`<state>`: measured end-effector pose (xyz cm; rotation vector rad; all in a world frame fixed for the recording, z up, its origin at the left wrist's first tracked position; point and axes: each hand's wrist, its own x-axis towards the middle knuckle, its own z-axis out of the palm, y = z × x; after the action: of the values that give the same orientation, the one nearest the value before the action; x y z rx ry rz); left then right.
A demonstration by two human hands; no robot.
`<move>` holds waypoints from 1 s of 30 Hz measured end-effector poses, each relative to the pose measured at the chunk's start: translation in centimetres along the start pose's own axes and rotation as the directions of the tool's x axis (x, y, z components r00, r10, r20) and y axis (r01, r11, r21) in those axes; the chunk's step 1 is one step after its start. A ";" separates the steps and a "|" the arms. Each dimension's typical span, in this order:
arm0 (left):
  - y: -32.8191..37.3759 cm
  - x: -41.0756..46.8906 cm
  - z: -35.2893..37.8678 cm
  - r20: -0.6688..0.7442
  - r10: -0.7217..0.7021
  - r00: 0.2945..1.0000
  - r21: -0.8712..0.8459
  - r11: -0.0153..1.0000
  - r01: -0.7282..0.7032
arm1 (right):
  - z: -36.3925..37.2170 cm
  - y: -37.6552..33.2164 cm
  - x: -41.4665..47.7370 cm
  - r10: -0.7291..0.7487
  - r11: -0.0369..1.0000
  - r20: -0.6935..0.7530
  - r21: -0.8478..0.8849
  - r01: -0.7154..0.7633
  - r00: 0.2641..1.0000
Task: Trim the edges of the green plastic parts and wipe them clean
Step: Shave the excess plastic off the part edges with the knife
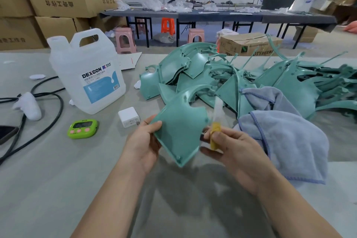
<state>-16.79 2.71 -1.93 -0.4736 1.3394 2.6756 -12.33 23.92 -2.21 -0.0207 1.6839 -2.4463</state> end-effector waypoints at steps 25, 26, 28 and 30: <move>1.0 -0.4 -0.4 0.072 0.268 0.961 0.151 0.949 -0.277 | -0.2 -0.7 0.1 -0.153 0.950 -0.323 -0.310 0.048 0.934; 1.0 -0.4 -0.5 0.070 0.271 0.960 0.131 0.952 -0.278 | 0.1 -0.6 0.2 -0.145 0.954 -0.304 -0.294 0.052 0.941; 1.0 -0.3 -0.5 0.072 0.280 0.957 0.097 0.953 -0.286 | 0.5 -0.4 0.4 -0.122 0.956 -0.278 -0.290 0.038 0.953; 1.0 -0.3 -0.6 0.092 0.286 0.954 0.094 0.951 -0.294 | 0.8 -0.1 0.6 -0.072 0.956 -0.254 -0.293 -0.006 0.964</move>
<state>-16.64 1.64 -1.37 -0.1693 1.6332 2.7925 -12.86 23.12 -1.83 0.2513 2.1623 -2.2804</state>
